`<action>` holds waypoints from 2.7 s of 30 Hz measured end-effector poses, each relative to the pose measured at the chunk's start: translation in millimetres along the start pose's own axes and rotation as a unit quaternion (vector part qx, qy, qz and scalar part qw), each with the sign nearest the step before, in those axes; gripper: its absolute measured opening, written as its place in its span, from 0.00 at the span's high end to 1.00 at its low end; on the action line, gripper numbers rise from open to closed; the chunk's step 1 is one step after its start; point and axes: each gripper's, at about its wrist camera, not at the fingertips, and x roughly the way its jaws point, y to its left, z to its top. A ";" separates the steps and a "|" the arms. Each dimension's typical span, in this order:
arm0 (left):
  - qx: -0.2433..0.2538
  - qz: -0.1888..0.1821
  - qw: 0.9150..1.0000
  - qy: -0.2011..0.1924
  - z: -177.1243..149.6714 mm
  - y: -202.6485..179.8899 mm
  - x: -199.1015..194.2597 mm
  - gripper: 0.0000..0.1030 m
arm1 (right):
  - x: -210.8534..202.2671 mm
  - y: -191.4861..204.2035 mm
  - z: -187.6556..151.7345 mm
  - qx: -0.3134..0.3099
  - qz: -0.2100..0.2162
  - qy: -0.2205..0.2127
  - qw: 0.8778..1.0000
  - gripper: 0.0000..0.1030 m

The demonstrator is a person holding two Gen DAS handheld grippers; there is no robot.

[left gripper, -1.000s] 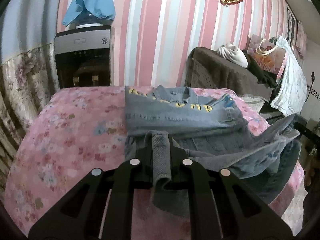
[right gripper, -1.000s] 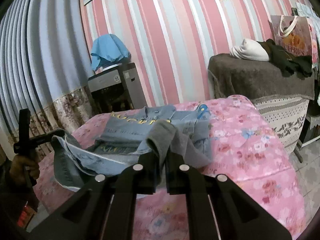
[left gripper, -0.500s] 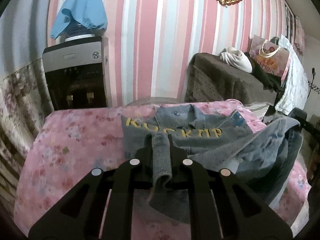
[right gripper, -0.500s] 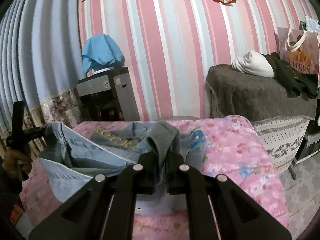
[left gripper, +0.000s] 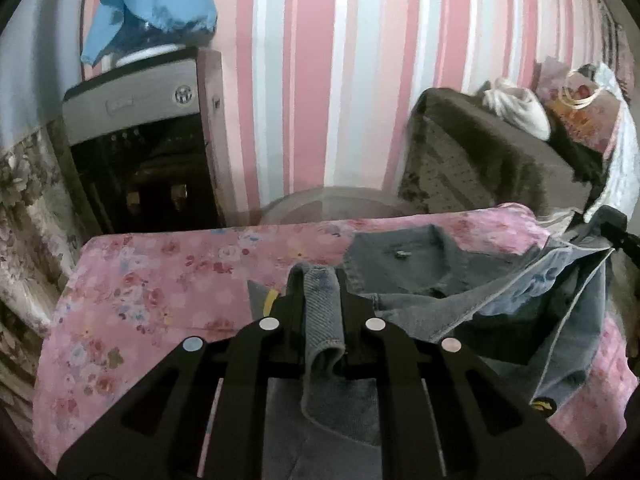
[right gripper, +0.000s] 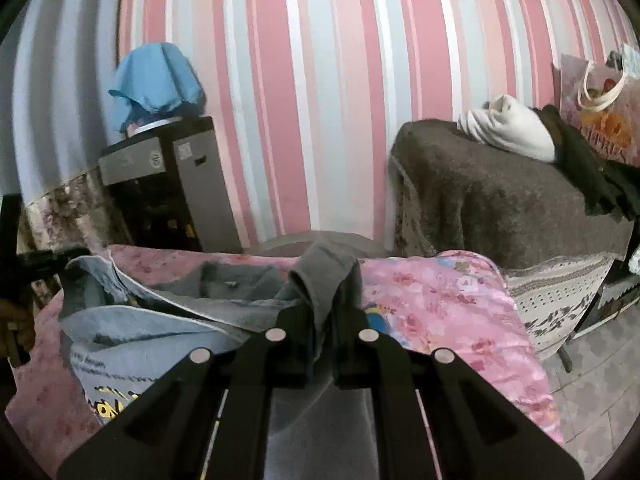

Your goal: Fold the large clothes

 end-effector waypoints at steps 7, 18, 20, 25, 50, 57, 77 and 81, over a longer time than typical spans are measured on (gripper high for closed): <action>-0.028 0.005 0.998 0.051 5.1 20.0 74.1 0.86 | 75.5 -5.9 4.4 -0.001 -0.024 0.046 0.999 0.94; -0.058 -0.004 0.995 0.076 2.9 54.5 74.4 0.03 | 98.6 -40.0 -7.2 0.024 -0.065 0.074 0.995 0.35; -0.048 0.010 0.997 0.063 5.2 56.1 60.8 0.03 | 85.2 -44.1 -2.6 0.032 -0.054 0.068 0.996 0.35; 0.018 0.025 0.998 0.058 -6.8 32.8 40.7 0.03 | 66.6 -24.8 -0.4 -0.017 -0.038 0.066 0.997 0.33; 0.037 -0.003 0.997 0.062 -46.0 16.7 11.8 0.03 | 38.2 -15.3 -22.3 -0.026 -0.014 0.092 0.995 0.26; 0.026 -0.021 0.992 0.125 -18.8 -1.6 75.9 0.03 | 99.1 0.1 -14.4 -0.064 -0.028 0.143 0.987 0.21; -0.045 0.028 0.989 0.135 17.9 28.7 154.5 0.90 | 156.0 -22.4 6.8 -0.033 -0.080 0.121 0.989 0.93; -0.030 0.072 0.988 0.133 16.8 25.2 171.5 0.83 | 180.1 -24.6 -5.8 -0.043 -0.100 0.159 0.981 0.71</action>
